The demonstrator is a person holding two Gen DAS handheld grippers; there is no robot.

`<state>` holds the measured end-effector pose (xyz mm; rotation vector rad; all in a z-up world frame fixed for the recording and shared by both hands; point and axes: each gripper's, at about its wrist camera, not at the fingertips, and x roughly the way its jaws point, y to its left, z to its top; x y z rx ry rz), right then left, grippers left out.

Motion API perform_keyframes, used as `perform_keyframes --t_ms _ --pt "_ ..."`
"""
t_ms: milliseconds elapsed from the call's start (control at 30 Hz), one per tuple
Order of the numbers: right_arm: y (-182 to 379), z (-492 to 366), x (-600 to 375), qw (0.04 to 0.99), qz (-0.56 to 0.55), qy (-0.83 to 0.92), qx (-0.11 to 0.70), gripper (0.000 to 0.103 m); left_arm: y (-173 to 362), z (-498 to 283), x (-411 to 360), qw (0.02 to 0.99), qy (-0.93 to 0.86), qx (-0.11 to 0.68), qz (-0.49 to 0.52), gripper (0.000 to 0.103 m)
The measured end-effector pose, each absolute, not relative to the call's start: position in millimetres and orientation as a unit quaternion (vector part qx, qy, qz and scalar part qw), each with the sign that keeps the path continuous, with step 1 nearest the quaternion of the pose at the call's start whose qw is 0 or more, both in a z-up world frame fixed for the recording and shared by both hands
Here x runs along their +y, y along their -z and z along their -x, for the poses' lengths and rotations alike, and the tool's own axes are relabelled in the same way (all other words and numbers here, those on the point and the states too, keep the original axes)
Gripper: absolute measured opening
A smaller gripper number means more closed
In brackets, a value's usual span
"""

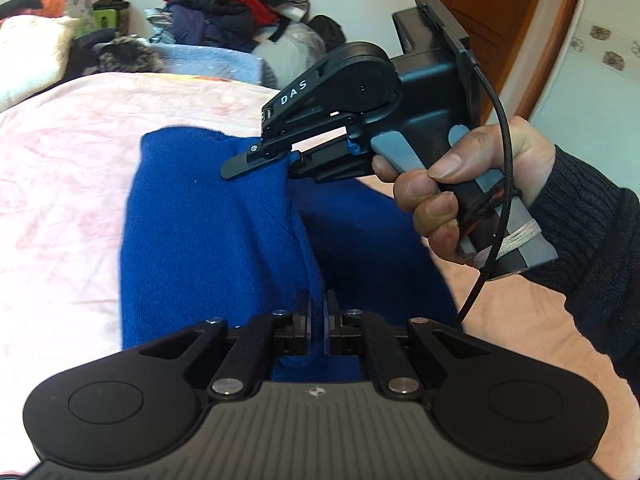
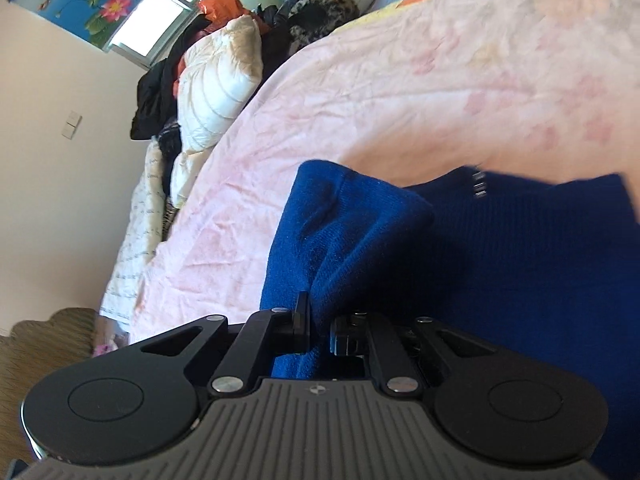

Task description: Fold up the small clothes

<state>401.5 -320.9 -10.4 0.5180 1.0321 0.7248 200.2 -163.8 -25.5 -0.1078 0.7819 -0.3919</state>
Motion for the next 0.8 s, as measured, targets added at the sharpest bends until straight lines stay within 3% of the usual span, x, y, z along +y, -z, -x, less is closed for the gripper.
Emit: perform_keyframes --t_ms 367,733,767,800 --pt "26.3 -375.3 -426.5 0.814 -0.210 -0.265 0.473 0.013 42.7 -194.8 -249.2 0.876 0.260 0.405 0.021 0.005" --pt "57.6 -372.3 -450.5 0.807 -0.251 -0.255 0.469 0.009 71.4 -217.2 -264.6 0.859 0.258 0.441 0.023 0.005" --pt "64.5 -371.5 -452.3 0.804 -0.264 -0.250 0.471 0.016 71.7 -218.0 -264.4 0.860 0.262 0.438 0.023 0.005" --pt "68.4 -370.6 -453.9 0.803 -0.276 -0.244 0.468 0.015 71.5 -219.1 -265.0 0.859 0.266 0.437 0.022 0.005"
